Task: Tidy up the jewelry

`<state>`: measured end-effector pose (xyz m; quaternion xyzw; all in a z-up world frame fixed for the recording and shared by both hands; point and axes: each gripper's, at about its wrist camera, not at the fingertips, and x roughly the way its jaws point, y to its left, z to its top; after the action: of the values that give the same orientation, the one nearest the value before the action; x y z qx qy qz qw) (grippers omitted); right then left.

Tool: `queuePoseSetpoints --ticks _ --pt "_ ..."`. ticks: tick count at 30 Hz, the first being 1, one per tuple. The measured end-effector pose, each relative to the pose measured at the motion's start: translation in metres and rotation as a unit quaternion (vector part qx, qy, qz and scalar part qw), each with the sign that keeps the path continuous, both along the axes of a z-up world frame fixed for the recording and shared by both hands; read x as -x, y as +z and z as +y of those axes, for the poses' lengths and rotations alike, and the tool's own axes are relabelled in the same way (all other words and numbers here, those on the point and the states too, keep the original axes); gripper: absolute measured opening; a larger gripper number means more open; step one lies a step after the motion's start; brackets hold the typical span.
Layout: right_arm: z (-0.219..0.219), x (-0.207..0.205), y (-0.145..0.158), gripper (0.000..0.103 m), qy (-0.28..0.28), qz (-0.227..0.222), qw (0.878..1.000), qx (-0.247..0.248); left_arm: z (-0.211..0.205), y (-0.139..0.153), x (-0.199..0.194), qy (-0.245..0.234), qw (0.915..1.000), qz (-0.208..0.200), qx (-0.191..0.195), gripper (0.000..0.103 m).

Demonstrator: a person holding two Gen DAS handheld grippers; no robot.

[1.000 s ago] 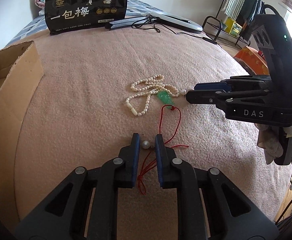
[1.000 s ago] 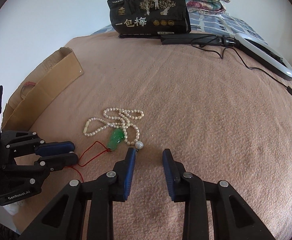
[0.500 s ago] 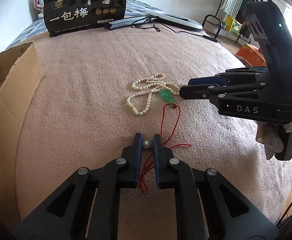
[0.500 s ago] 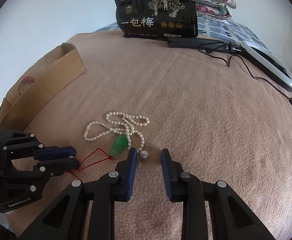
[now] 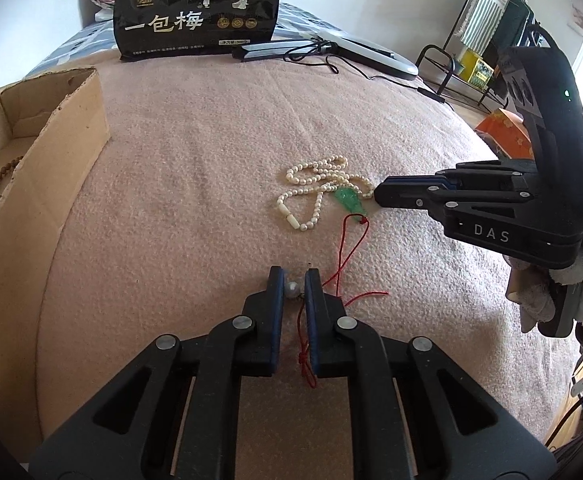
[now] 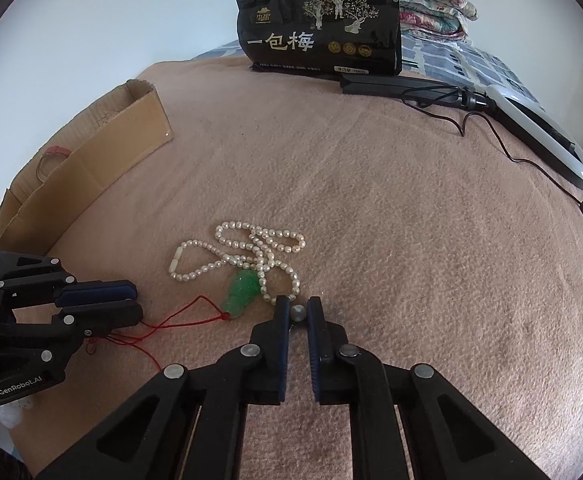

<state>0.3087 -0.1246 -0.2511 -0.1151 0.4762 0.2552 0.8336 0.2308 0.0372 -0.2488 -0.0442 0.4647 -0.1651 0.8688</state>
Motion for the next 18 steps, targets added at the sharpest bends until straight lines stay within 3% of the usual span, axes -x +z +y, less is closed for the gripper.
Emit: queuePoseSetpoints --ticks 9,18 --pt "-0.02 0.009 0.02 0.006 -0.028 -0.003 0.999 -0.028 0.015 0.016 0.013 0.02 0.9996 -0.013 0.015 0.009" --pt "-0.014 0.019 0.044 0.006 -0.028 -0.018 0.999 -0.034 0.038 0.03 0.029 0.046 0.9982 -0.019 0.031 0.009"
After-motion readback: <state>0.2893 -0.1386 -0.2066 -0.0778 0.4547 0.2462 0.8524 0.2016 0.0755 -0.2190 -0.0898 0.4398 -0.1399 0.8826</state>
